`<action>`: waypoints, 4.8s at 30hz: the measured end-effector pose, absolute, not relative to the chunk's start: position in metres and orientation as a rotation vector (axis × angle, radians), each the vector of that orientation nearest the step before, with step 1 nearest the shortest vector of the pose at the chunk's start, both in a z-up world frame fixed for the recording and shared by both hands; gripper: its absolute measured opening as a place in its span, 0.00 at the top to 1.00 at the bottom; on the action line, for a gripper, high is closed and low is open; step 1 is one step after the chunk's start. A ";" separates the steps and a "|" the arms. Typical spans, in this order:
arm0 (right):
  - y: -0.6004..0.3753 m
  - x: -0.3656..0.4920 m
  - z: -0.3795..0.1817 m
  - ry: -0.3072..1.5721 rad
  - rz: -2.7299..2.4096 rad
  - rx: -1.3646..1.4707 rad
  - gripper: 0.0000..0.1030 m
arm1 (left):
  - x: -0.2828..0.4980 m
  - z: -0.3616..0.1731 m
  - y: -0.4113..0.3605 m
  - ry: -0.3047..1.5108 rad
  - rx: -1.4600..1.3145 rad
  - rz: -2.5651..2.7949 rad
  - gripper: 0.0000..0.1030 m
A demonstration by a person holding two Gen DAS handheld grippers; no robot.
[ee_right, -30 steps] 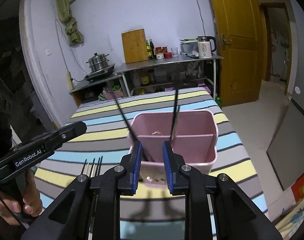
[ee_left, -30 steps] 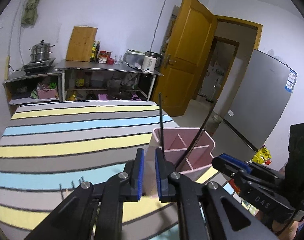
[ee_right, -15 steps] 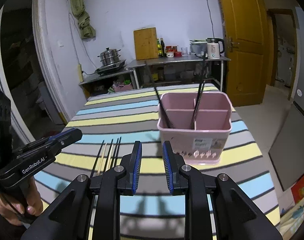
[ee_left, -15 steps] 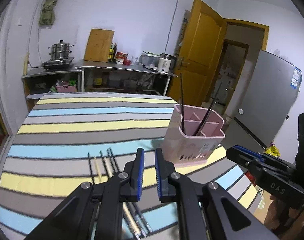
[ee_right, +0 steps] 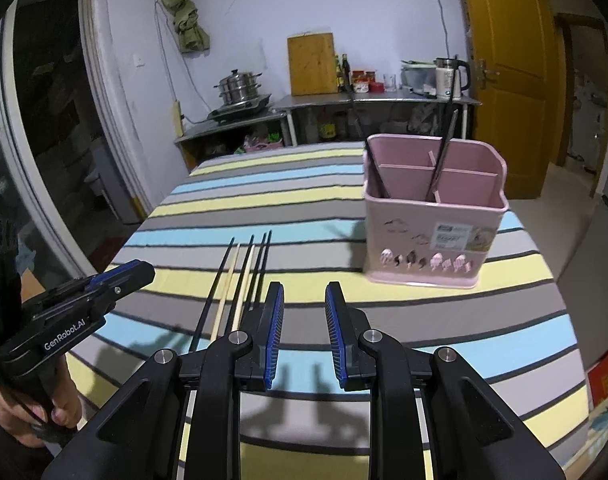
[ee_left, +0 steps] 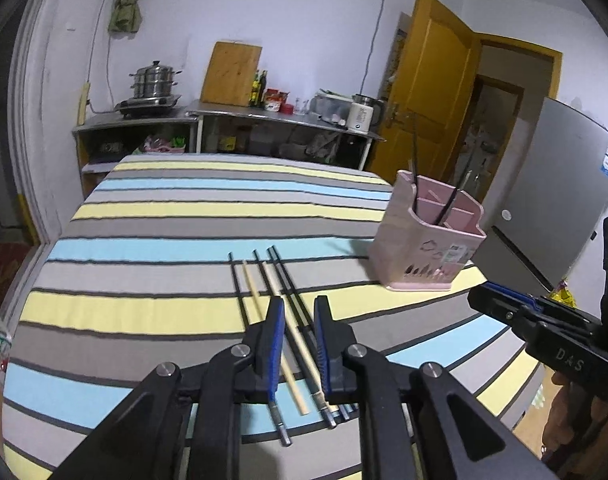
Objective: Organize utensils
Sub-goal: 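Move both open tools back toward the remaining chopsticks on the cloth, then grasp a black chopstick with the right tool while the left tool grasps another black chopstick, then lift both held chopsticks, carry them over the pink holder and lower them in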
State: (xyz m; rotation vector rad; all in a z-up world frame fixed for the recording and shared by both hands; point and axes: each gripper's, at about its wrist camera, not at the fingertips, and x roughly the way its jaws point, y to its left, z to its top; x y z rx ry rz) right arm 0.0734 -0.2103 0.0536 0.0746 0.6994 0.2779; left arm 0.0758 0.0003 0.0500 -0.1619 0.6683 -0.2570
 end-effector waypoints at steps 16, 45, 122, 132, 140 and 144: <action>-0.171 0.117 0.009 0.810 0.356 0.042 0.78 | 0.141 -0.018 0.018 0.840 -0.223 -0.185 0.82; -0.124 0.217 -0.058 0.954 0.424 0.043 0.89 | 0.193 -0.046 0.011 0.898 -0.161 -0.140 0.91; -0.245 0.135 0.123 0.626 0.275 0.164 0.94 | 0.163 0.155 -0.066 0.667 -0.153 -0.485 0.95; -0.284 0.140 0.169 0.534 0.198 0.170 0.94 | 0.195 0.196 -0.097 0.602 -0.196 -0.559 0.95; -0.297 0.158 0.195 0.478 0.161 0.156 0.94 | 0.224 0.214 -0.109 0.560 -0.211 -0.559 0.95; -0.297 0.169 0.187 0.492 0.151 0.151 0.94 | 0.236 0.209 -0.117 0.561 -0.211 -0.554 0.95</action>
